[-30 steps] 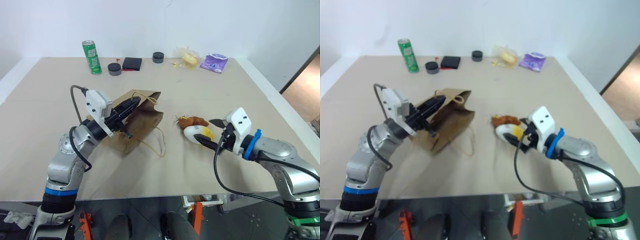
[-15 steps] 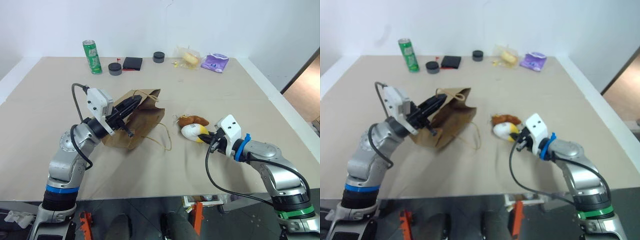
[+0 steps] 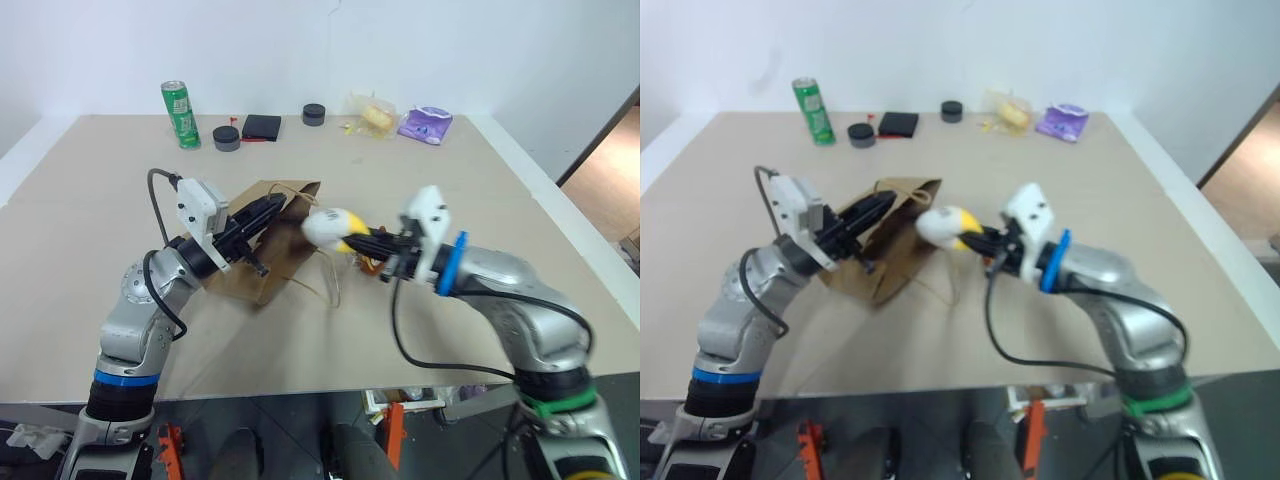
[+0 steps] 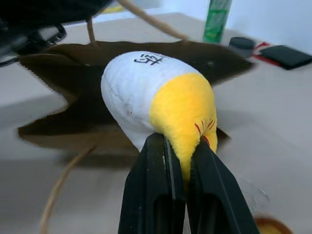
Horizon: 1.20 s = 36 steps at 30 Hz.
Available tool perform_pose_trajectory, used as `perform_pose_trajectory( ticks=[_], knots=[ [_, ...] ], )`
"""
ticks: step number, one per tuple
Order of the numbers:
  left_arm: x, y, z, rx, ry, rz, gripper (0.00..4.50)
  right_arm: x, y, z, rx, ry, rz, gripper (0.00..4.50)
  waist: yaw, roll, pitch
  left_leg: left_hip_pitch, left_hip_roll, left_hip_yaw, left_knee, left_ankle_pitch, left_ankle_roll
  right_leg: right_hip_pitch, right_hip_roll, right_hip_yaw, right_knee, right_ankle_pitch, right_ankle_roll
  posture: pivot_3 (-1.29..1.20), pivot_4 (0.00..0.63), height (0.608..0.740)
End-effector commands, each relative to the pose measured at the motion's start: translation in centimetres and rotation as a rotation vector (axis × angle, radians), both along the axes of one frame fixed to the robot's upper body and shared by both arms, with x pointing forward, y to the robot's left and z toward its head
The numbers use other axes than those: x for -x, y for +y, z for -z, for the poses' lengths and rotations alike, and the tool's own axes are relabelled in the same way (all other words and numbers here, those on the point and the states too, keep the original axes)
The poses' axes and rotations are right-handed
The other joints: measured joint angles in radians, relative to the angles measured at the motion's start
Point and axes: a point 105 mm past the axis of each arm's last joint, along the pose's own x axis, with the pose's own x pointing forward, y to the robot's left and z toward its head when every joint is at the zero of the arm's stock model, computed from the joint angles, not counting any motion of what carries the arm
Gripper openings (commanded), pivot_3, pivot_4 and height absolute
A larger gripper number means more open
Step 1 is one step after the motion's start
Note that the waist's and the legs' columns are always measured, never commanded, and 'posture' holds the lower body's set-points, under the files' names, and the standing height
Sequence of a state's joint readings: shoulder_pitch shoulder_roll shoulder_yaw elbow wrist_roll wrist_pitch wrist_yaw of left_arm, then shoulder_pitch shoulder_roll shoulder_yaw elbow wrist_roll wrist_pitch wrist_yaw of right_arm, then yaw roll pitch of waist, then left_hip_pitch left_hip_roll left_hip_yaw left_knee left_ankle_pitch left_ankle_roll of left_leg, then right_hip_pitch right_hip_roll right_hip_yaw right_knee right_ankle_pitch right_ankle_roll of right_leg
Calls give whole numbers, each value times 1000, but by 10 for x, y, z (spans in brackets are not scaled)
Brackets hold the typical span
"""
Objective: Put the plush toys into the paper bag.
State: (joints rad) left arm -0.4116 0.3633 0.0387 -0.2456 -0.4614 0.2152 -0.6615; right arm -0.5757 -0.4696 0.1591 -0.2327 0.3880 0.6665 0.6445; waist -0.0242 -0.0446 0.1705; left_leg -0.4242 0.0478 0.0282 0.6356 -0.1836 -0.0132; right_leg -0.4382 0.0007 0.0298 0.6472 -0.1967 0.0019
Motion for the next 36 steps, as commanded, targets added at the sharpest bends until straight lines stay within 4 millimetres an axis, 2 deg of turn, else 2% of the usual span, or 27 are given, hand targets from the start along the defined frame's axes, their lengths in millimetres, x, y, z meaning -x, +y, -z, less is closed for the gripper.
perform_pose_trajectory(
  ticks=[1,4,7,9,13,16,19,21,23,24,26,27,30,33,35,36],
  knots=[
    [4,0,-13,17,-53,-2,0,-11,25,4,17,-30,-10,37,2,0,0,0,0,0,0,0,0,0,0,0,0,0,0,0,150,740],
    [5,-2,-13,25,-53,4,0,-24,53,13,33,-26,-21,37,-1,0,0,-1,0,1,0,-1,0,-1,0,1,0,2,5,0,150,740],
    [6,-4,-13,33,-50,10,0,-44,68,15,0,-18,50,37,1,0,0,-1,0,0,0,-1,0,-2,1,1,0,3,5,0,150,740],
    [7,-5,-13,33,-48,15,0,-56,75,13,-35,-11,97,37,0,0,0,-1,1,0,0,-1,0,-2,1,1,0,3,4,0,150,740],
    [7,-5,-12,35,-45,15,0,-74,75,14,-65,-16,217,37,1,0,0,-1,1,0,0,-1,0,-2,1,1,0,3,4,0,150,740],
    [8,-5,-11,35,-44,11,0,-75,74,14,-73,-39,225,37,1,0,0,-2,0,1,0,-1,0,-2,0,1,0,3,4,0,150,740],
    [7,-4,-10,36,-43,5,0,-56,78,9,-119,-45,116,37,1,0,0,-3,0,1,0,-1,0,-2,0,1,0,3,4,0,150,740],
    [6,-4,-11,36,-44,3,0,-43,75,5,-131,-54,54,868,1,0,0,-2,1,1,-1,-1,0,-2,0,1,0,3,4,0,150,740],
    [4,-3,-12,37,-44,-2,0,-29,68,0,-135,-69,-3,1334,1,0,0,-3,1,0,-1,-1,0,-3,1,1,0,3,4,0,150,740],
    [4,-2,-12,37,-45,-3,0,-23,65,-2,-135,-76,-20,1898,1,0,0,-3,1,0,-1,-1,0,-3,1,0,0,3,4,0,150,740],
    [4,-3,-12,37,-45,-3,0,-13,56,-8,-144,-76,-43,2624,2,0,0,-3,1,0,-1,-1,0,-3,1,0,0,3,4,0,150,740],
    [4,-3,-12,38,-46,-2,0,-8,53,-10,-146,-77,-51,3291,2,0,0,-2,1,0,-1,-1,0,-3,1,0,0,3,4,0,150,740],
    [4,-3,-12,39,-47,0,0,5,35,-20,-140,-88,-70,4472,1,0,0,-2,1,0,-1,-1,0,-3,1,1,0,3,4,0,150,740],
    [1,-2,-11,38,-45,0,0,23,12,-24,-104,-78,-110,4472,2,0,0,-2,1,0,-1,-1,0,-2,1,0,0,2,3,0,150,740],
    [0,-1,-11,37,-45,0,0,20,-11,-26,-56,-79,-50,4472,2,0,0,-2,1,0,-1,-1,0,-2,1,0,0,2,3,0,150,740],
    [0,0,-10,37,-46,0,0,12,-32,-20,9,-77,30,4472,2,0,0,-2,0,0,-1,-1,0,-2,0,0,0,2,3,0,150,740]
  ],
)
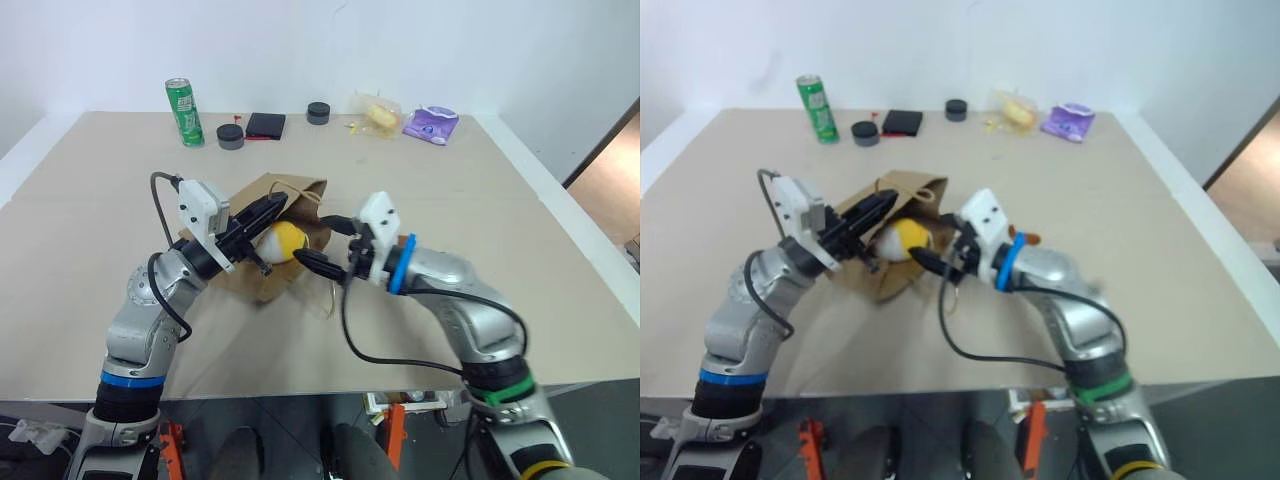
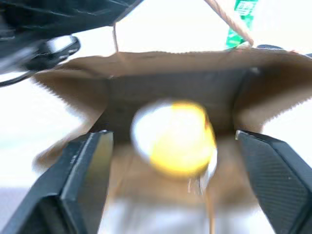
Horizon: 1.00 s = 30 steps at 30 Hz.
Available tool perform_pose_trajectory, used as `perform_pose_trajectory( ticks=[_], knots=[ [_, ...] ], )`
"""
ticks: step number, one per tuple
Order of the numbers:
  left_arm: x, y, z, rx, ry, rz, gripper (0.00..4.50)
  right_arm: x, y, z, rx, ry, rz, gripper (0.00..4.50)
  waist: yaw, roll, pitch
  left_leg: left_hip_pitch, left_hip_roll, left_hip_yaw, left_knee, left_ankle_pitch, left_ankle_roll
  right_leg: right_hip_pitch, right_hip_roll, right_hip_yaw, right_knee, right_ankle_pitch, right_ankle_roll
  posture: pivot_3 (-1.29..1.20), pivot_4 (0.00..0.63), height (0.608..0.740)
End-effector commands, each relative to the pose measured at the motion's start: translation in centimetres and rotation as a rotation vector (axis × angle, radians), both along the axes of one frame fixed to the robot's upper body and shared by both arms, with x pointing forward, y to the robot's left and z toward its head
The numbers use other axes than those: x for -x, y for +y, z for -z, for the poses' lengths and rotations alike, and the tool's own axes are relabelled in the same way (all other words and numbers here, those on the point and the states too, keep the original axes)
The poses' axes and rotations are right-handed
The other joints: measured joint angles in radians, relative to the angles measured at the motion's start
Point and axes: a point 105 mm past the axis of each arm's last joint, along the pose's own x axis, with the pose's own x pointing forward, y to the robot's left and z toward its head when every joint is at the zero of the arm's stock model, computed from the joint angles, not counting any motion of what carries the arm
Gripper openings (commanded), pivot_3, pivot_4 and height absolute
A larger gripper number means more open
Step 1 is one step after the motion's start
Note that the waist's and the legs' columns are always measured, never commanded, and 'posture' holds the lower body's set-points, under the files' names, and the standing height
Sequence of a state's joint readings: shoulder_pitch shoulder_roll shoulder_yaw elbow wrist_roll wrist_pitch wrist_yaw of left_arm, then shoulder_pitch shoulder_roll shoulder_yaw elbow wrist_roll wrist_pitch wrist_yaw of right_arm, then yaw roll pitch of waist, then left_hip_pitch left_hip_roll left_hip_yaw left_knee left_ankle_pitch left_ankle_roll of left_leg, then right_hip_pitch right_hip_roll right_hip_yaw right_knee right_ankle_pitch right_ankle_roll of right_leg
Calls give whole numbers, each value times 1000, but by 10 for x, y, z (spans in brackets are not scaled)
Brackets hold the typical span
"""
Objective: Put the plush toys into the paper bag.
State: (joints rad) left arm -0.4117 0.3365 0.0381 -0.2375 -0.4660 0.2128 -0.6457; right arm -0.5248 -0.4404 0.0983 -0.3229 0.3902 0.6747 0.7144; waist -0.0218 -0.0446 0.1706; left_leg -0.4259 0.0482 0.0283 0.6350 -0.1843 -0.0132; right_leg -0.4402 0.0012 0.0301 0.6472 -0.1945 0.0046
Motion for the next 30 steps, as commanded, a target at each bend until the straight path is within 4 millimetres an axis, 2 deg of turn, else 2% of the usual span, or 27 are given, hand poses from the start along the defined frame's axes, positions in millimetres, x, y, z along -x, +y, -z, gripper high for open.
perform_pose_trajectory(
  ticks=[1,4,6,11,14,18,21,23,26,28,30],
  knots=[
    [1,2,-11,1,-57,3,0,-14,-52,-3,120,-40,177,4472,0,0,0,0,0,0,0,0,0,0,0,0,0,-1,-2,0,150,740],
    [0,2,-11,2,-59,7,0,-30,-87,15,241,-8,322,4472,0,0,0,0,-1,1,1,0,0,0,-2,0,0,-2,-3,0,150,740],
    [-1,2,-11,3,-61,9,0,-37,-100,31,293,26,372,4472,-2,0,0,1,-2,1,1,0,0,0,-2,1,0,-2,-3,0,150,740],
    [-2,1,-11,4,-64,12,0,-47,-94,60,343,93,377,4472,-9,0,0,2,0,1,0,0,0,0,2,3,0,-1,-2,0,150,740],
    [-2,-1,-11,5,-66,17,0,-58,-84,62,300,96,377,3665,-9,0,0,2,1,1,0,0,0,0,3,3,0,1,1,0,150,740],
    [-3,0,-12,5,-70,16,0,-62,-84,48,251,28,379,1690,-6,0,0,1,0,1,0,0,0,0,3,4,0,1,2,0,150,740],
    [-3,0,-12,7,-73,12,0,-50,-83,25,187,-41,317,68,-1,0,0,1,0,2,0,0,0,0,2,4,0,1,2,0,150,740],
    [-4,1,-13,8,-72,9,0,-36,-78,8,106,-60,246,25,1,0,0,0,-1,1,0,0,0,0,1,4,0,1,2,0,150,740],
    [-4,1,-13,7,-71,8,0,-15,-66,-6,83,-65,134,25,1,0,0,0,-1,1,0,0,0,0,1,4,0,0,2,0,150,740],
    [-4,1,-13,5,-71,8,0,4,-45,-8,115,-55,19,25,0,0,0,1,0,1,0,0,0,0,2,4,0,0,2,0,150,740],
    [-4,1,-13,5,-71,8,0,9,-30,-2,185,-54,-14,25,-5,0,0,2,0,1,0,0,0,0,2,4,0,0,2,0,150,740]
  ],
)
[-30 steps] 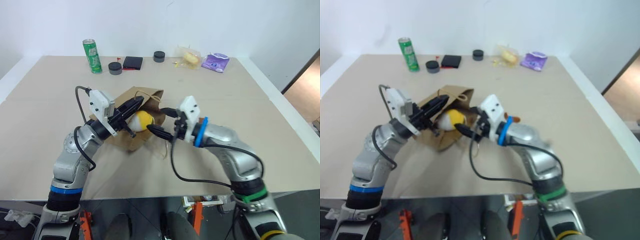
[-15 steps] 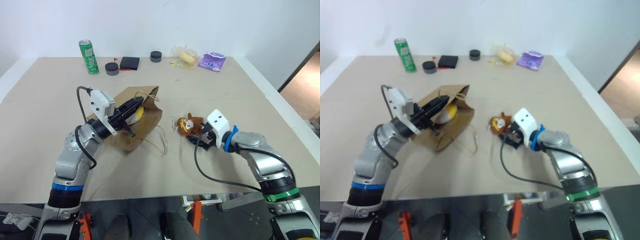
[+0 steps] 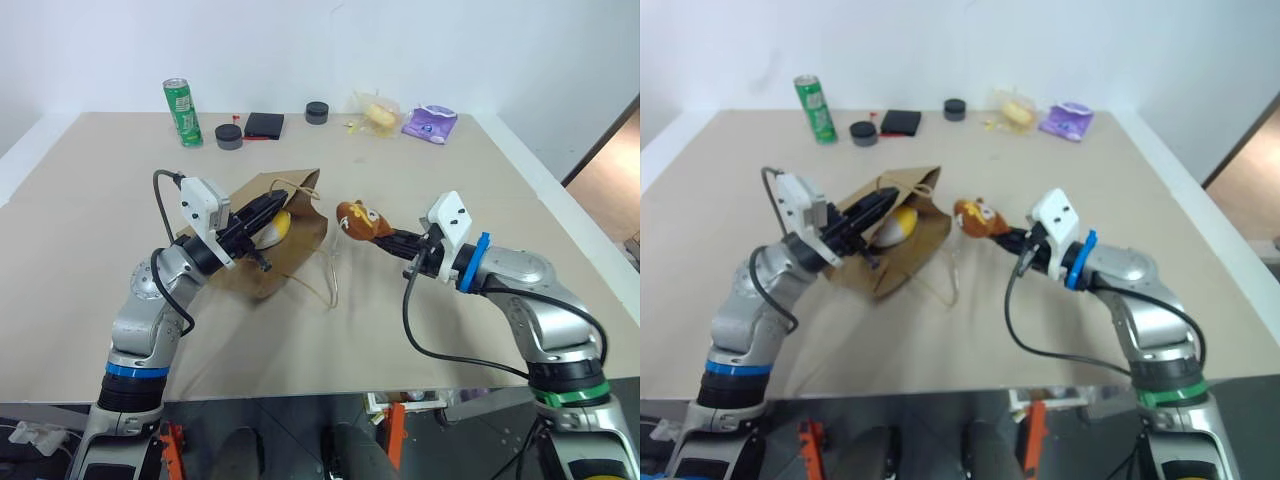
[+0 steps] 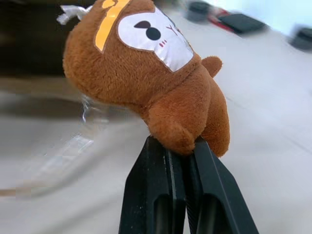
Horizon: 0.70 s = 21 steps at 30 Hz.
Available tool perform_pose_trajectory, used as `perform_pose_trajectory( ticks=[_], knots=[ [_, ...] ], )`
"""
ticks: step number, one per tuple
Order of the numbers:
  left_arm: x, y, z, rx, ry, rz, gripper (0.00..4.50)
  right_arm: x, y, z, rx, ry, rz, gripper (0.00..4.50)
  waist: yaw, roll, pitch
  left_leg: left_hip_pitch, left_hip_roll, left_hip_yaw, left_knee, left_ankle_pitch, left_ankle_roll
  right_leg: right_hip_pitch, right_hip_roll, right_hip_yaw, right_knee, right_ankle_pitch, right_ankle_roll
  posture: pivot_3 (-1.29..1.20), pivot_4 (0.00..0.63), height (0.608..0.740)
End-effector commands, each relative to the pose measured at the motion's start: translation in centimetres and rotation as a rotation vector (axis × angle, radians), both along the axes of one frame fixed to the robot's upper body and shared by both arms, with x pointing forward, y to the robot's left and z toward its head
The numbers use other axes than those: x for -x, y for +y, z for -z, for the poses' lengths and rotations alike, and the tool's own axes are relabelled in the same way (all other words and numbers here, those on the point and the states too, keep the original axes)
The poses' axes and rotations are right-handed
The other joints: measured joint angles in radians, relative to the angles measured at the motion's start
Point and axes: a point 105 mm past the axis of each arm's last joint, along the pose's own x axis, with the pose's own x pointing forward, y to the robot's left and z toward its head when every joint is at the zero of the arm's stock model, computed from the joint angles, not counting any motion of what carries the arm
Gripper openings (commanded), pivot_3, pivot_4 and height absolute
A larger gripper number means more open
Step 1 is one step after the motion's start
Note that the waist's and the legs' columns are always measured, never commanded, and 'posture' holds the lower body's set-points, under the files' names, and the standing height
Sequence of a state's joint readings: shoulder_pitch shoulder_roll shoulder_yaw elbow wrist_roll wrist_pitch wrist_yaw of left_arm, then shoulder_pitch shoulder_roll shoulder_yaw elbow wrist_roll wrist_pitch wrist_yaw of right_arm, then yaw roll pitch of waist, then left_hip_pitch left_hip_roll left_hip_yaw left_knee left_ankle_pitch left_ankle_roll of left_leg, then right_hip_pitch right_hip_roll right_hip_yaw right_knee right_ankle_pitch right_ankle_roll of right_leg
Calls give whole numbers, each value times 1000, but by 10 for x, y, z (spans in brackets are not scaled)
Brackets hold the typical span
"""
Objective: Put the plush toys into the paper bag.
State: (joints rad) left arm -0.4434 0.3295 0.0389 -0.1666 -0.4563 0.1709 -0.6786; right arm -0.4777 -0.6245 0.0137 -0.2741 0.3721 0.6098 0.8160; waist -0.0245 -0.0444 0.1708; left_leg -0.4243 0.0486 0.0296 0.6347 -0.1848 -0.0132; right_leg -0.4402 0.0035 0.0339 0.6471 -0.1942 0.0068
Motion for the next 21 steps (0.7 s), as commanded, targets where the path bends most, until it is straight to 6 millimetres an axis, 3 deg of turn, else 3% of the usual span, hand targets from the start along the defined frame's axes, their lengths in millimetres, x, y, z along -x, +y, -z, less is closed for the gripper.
perform_pose_trajectory(
  ticks=[1,5,10,14,17,21],
  knots=[
    [3,0,-15,7,-61,-2,0,11,30,-2,90,-24,-83,25,-3,0,0,1,1,0,0,0,0,0,1,0,0,0,-1,0,150,740],
    [3,-1,-15,12,-59,2,0,-11,60,22,248,-71,-52,25,-4,0,0,2,1,-1,0,0,0,0,3,0,0,-1,-6,0,150,740],
    [3,-3,-16,13,-58,6,0,-31,99,29,320,-154,-64,25,-4,0,0,0,1,-1,1,0,0,-1,5,4,0,0,-7,0,150,740],
    [3,-3,-16,17,-59,2,0,-13,154,16,201,-207,-217,25,-5,0,0,-1,2,0,0,0,-1,-2,6,5,0,2,-3,0,150,740],
    [3,-3,-15,18,-58,0,0,-3,173,18,185,-229,-280,25,-4,0,0,0,4,-1,0,-1,0,-2,7,5,0,2,-3,0,150,740],
    [3,-3,-15,21,-57,-3,0,0,184,22,157,-235,-292,25,2,0,0,-1,3,-1,0,-1,-1,-1,7,5,0,1,-3,0,150,740]
  ],
)
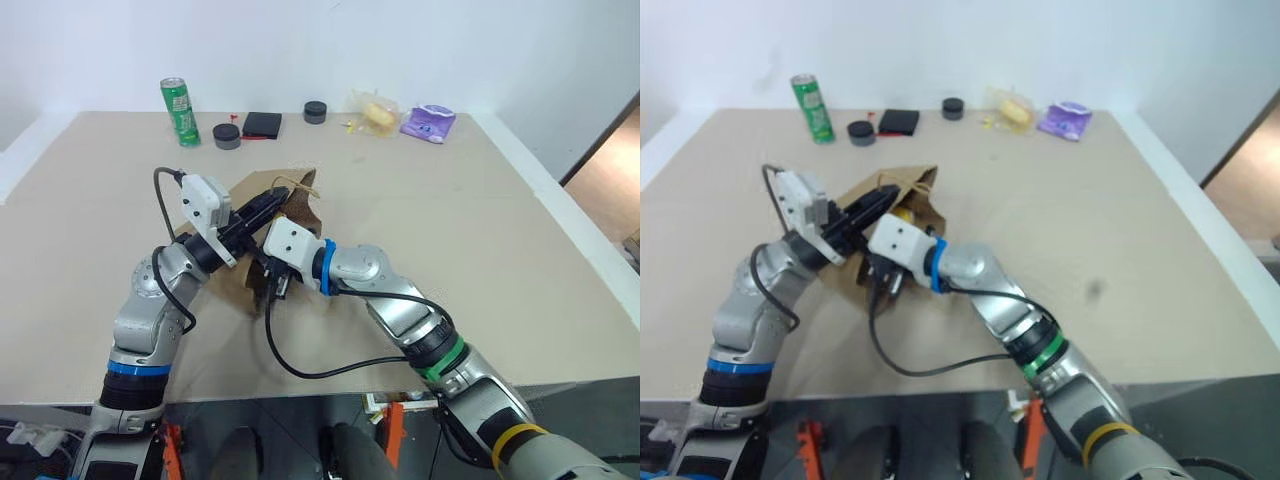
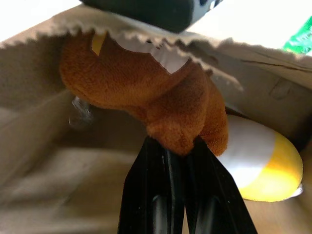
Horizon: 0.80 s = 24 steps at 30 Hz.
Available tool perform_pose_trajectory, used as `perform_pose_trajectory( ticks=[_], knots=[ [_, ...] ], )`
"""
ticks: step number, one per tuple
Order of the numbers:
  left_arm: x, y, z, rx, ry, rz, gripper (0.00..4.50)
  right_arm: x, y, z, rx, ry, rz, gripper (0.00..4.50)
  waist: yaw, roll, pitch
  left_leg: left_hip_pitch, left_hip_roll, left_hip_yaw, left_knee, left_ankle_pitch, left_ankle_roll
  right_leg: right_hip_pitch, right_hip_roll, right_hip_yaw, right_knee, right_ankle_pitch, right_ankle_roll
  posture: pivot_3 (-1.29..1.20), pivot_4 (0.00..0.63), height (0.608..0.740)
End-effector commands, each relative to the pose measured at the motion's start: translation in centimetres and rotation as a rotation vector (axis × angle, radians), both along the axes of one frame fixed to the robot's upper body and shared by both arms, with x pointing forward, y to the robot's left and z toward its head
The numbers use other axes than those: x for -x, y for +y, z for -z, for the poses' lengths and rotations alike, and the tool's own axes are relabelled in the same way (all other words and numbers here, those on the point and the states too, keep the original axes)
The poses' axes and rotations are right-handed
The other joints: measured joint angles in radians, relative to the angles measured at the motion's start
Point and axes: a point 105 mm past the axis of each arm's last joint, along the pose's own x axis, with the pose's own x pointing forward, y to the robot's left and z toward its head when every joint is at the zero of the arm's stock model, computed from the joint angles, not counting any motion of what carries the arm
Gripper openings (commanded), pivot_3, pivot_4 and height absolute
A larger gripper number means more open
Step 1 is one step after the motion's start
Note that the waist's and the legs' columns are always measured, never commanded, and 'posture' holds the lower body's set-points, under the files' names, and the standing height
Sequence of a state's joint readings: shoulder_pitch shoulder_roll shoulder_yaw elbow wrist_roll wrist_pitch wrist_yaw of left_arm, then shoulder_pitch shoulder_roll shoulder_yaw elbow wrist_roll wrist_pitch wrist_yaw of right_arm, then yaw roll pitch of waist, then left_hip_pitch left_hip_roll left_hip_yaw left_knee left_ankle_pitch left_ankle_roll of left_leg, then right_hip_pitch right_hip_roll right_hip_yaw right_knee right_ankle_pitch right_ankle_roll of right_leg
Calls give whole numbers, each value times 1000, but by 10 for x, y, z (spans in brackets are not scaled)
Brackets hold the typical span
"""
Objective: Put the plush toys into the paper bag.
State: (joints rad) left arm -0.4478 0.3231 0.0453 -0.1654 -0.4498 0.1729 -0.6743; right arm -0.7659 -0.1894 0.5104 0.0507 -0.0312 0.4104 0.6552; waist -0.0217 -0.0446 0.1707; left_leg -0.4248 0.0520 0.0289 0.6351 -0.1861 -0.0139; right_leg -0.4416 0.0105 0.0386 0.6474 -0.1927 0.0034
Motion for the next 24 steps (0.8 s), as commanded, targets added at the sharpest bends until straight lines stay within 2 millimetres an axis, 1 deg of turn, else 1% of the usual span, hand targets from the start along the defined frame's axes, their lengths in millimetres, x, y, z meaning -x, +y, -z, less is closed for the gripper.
perform_pose_trajectory(
  ticks=[1,3,5,6,7,8,10,11,12,13,14,16,18,21,24],
  knots=[
    [5,-4,-13,17,-55,5,0,10,16,-10,-46,-56,-57,25,0,0,0,0,0,0,0,0,0,0,0,1,0,0,0,0,150,740],
    [5,-4,-13,18,-54,3,0,8,12,-15,-80,-53,-46,25,-1,0,0,0,0,1,1,0,0,0,0,2,0,0,-1,0,150,740],
    [5,-4,-13,19,-54,1,0,7,2,-26,-119,-60,-41,25,-1,0,0,0,0,1,1,0,0,0,0,2,0,0,-1,0,150,740],
    [5,-4,-13,20,-53,0,0,9,-4,-30,-135,-50,-46,845,-1,0,0,0,0,1,1,0,0,0,0,2,0,0,-1,0,150,740],
    [5,-3,-12,21,-52,-2,0,11,-12,-33,-145,-45,-52,1203,0,0,0,0,0,1,1,0,0,0,0,2,0,0,0,0,150,740],
    [5,-3,-12,21,-52,-3,0,14,-19,-37,-153,-46,-59,1658,0,0,0,0,0,1,1,0,0,0,0,2,0,1,1,0,150,740],
    [5,-3,-12,22,-51,-5,0,18,-33,-43,-174,-45,-59,2726,0,0,0,0,0,1,0,0,0,0,0,2,0,0,1,0,150,740],
    [5,-3,-12,23,-51,-5,0,19,-40,-44,-178,-43,-54,3328,0,0,0,0,0,1,0,0,-1,0,0,2,0,0,1,0,150,740],
    [5,-3,-12,23,-51,-6,0,22,-50,-41,-162,-43,-47,3699,0,0,0,0,0,1,0,0,-1,0,0,2,0,0,1,0,150,740],
    [5,-2,-12,23,-51,-5,0,23,-59,-39,-150,-42,-36,4287,0,0,0,0,0,1,0,0,-1,0,0,2,0,0,1,0,150,740],
    [5,-2,-12,23,-51,-5,0,24,-66,-38,-141,-39,-27,4454,0,0,0,0,0,1,0,0,-1,0,0,2,0,0,0,0,150,740],
    [5,-2,-12,23,-51,-5,0,32,-82,-32,-116,-9,-23,4454,0,0,0,1,0,1,0,0,-1,0,0,2,0,0,0,0,150,740],
    [5,-2,-12,22,-50,-5,0,42,-91,-26,-96,31,-28,4454,0,0,0,1,0,1,0,0,-1,0,0,2,0,-2,-4,0,150,740],
    [5,-1,-12,22,-49,-3,0,55,-102,0,8,73,-15,4454,-2,0,0,2,0,1,0,0,-1,0,1,3,0,-2,-4,0,150,740],
    [5,-1,-12,22,-47,0,0,55,-104,28,81,76,25,4454,-2,0,0,2,0,1,0,0,-1,0,1,3,0,-2,-4,0,150,740]
  ],
)
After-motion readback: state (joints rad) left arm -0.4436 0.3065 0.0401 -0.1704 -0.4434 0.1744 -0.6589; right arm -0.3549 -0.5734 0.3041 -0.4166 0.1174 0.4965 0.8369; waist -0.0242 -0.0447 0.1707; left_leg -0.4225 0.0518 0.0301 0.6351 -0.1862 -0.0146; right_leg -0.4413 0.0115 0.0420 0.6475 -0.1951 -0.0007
